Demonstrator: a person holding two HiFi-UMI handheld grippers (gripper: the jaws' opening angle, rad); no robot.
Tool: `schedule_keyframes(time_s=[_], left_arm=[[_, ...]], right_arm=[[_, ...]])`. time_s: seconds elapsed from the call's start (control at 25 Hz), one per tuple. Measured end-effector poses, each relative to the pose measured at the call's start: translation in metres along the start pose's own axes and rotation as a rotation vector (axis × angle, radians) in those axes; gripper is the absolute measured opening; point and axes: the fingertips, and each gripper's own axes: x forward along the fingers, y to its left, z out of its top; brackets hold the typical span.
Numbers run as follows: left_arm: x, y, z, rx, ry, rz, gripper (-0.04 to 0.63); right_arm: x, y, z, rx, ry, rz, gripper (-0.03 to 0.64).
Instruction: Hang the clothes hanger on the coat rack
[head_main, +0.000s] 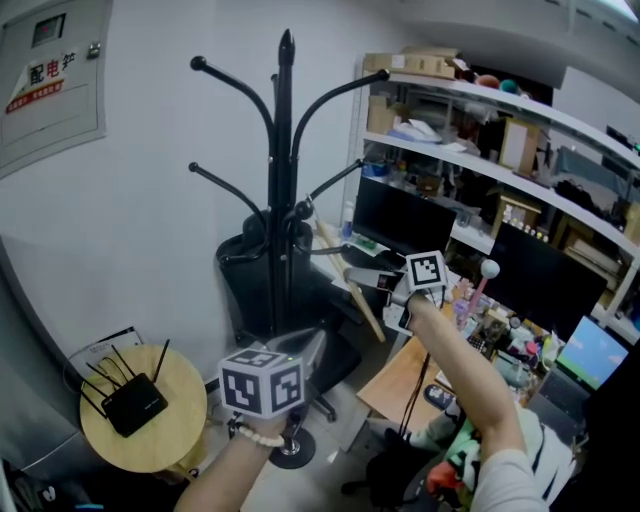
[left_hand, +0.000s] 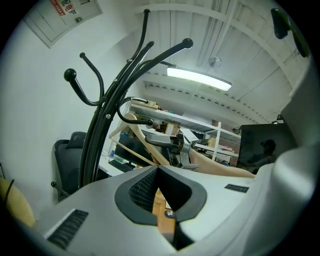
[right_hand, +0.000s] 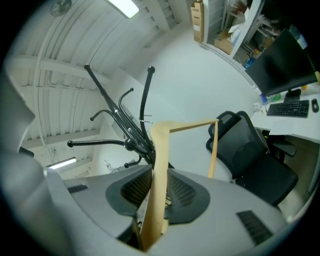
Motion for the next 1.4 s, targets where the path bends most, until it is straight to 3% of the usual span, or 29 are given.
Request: schedule_keyframes(time_s=[0.24, 0.6, 0.96, 1.4], left_arm=[[0.007, 0.002, -0.007, -0.003, 0.017, 0.014, -0.002], [0.009, 0.030, -0.009, -0.003, 0.028, 0.164, -0.002], [0.018, 0.037, -0.014, -0.026, 0.040, 0.231, -0.002], [0.032, 0.030, -0.023, -0.020, 0.072, 0.206, -0.002]], right_arm=[[0.007, 0.002, -0.014, 0.017, 0.031, -0.001, 0.110], [0.018, 0.003, -0.024, -0.005, 0.019, -0.018, 0.109], [0.028, 0.005, -0.039, 0.009, 0.038, -0.023, 0.110], [0.036, 0.001, -0.061, 0.010, 0.121, -0.048, 0.112]])
